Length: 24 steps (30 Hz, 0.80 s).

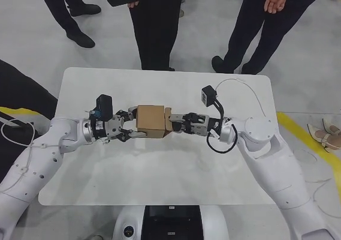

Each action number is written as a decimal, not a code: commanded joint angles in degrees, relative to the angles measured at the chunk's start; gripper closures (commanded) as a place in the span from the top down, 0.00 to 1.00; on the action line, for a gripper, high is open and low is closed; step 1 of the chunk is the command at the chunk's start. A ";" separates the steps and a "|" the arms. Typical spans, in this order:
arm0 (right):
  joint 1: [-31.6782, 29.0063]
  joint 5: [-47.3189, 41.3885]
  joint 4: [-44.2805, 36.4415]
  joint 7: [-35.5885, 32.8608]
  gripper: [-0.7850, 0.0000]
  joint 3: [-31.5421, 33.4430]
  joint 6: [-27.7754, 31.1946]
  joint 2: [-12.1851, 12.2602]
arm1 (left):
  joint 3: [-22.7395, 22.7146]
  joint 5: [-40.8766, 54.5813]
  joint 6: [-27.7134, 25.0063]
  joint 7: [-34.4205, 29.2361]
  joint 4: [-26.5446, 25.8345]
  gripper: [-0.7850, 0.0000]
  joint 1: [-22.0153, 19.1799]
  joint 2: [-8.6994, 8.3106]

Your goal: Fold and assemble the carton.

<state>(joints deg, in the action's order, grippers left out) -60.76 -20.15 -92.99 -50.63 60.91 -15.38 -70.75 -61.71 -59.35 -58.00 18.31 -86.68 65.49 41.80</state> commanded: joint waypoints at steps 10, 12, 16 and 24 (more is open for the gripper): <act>0.80 1.24 -0.93 1.43 0.15 -1.57 -0.91 -0.07 | -0.25 -0.69 0.01 -1.22 0.95 0.26 -0.55 0.85; 0.84 1.23 -1.16 1.78 0.15 -1.67 -1.22 -0.07 | -0.39 -0.98 0.09 -1.45 1.13 0.26 -0.55 0.99; 0.88 1.62 -1.73 2.75 0.16 -2.23 -2.05 -0.11 | -0.54 -1.49 0.36 -1.78 1.45 0.27 -0.47 1.29; 1.07 2.26 -2.53 5.68 0.16 -3.29 -3.75 -0.31 | -0.69 -2.33 1.23 -3.41 1.71 0.28 -0.59 1.88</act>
<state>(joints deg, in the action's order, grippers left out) -59.73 -17.90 -95.41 -45.07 57.66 -18.99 -71.06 -62.39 -61.66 -56.74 15.05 -85.00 64.92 43.62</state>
